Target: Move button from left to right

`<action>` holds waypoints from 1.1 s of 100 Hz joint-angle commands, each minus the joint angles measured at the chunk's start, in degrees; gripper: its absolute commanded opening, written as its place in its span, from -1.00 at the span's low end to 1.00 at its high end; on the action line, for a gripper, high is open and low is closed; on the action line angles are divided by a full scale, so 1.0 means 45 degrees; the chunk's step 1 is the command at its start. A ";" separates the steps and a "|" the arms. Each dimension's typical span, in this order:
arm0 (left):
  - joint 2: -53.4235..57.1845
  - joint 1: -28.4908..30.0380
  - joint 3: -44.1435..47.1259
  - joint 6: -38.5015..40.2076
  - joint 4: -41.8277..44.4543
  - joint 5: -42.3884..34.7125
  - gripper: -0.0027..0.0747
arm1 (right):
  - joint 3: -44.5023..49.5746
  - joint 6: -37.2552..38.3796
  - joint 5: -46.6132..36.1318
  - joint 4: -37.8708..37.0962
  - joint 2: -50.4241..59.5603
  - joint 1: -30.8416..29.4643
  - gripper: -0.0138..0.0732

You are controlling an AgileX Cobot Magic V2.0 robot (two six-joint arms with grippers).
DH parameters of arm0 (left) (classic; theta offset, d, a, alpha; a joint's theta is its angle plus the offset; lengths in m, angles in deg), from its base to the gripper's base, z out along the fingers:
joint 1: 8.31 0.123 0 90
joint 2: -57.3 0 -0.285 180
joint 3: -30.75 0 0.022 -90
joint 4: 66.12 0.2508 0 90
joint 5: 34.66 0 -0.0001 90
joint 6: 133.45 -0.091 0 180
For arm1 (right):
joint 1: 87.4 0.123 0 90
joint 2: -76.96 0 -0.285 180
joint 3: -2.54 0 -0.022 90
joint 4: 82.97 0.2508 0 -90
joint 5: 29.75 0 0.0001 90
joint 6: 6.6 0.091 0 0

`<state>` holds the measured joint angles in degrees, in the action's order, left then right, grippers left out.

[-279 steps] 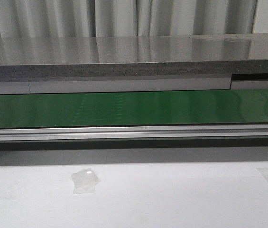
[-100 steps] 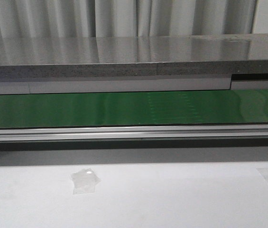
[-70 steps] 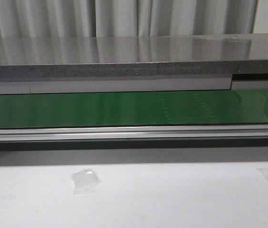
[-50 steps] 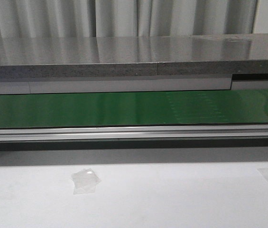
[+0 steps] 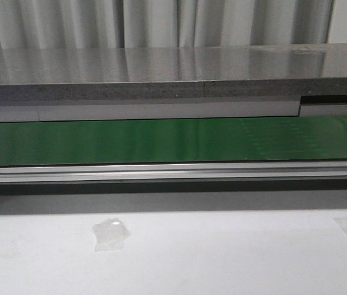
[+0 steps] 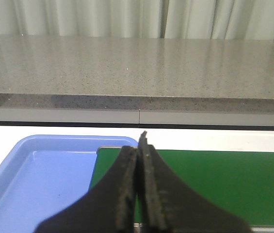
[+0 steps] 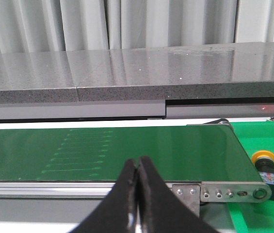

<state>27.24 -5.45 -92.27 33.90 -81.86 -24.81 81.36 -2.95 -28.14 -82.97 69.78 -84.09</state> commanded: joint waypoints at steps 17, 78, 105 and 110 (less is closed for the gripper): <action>-0.0074 -0.0056 -0.0374 0.0010 -0.0158 -0.1009 -0.98 | -0.0202 -0.0010 -0.1097 -0.0186 0.0195 -0.0004 -0.84; 0.1315 -0.0056 0.1344 0.3597 0.3913 -0.2410 -0.98 | -0.0202 -0.0010 -0.1097 -0.0186 0.0195 -0.0004 -0.84; 0.3847 -0.0056 0.3649 0.3597 0.3977 -0.2874 -0.98 | -0.0202 -0.0010 -0.1097 -0.0186 0.0195 -0.0004 -0.84; 0.4353 -0.0056 0.3986 0.3623 0.3977 -0.2907 -0.98 | -0.0202 -0.0010 -0.1097 -0.0186 0.0195 -0.0004 -0.84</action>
<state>44.03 -5.45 -75.13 49.37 -64.00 -32.50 81.36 -2.85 -28.23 -82.97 69.78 -84.09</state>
